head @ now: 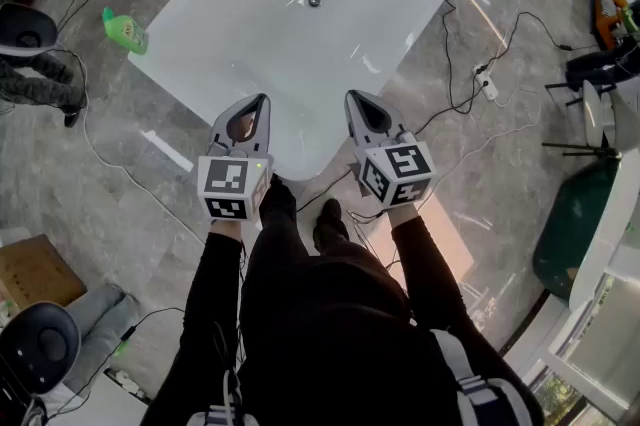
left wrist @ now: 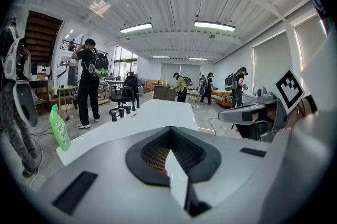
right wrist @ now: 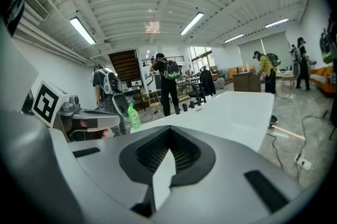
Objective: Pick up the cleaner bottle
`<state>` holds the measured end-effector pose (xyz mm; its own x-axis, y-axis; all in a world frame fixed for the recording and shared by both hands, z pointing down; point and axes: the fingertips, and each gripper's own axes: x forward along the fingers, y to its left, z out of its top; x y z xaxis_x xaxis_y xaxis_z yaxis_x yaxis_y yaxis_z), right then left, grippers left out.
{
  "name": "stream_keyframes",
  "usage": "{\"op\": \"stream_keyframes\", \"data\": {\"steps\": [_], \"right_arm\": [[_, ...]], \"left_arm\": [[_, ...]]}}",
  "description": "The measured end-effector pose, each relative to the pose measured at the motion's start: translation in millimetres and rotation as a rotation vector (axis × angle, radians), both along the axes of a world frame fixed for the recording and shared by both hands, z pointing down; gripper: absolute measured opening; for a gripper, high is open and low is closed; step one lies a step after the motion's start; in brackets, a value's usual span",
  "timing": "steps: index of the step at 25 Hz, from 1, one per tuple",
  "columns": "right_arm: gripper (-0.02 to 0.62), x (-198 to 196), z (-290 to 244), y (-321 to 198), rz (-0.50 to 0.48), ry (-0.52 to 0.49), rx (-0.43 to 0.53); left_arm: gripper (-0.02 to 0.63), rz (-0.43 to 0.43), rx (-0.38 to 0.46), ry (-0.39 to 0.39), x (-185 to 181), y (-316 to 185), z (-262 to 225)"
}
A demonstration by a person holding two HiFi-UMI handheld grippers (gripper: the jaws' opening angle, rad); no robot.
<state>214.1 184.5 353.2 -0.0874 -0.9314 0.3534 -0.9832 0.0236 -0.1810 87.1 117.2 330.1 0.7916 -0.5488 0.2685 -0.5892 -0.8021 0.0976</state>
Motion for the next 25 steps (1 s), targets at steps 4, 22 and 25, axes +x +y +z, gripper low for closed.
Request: {"op": "stream_keyframes", "data": {"steps": [4,22,25], "right_arm": [[0.000,-1,-2,2,0.009,-0.006,0.000],[0.002,-11,7,-14,-0.041,-0.024,-0.021],[0.002,-15,12,-24,-0.046,-0.039,-0.033]], "left_arm": [[0.007,0.002,0.001,-0.003,-4,2,-1],[0.007,-0.033,-0.013,-0.004,-15,-16,8],[0.007,-0.041,-0.020,-0.008,-17,-25,11]]}}
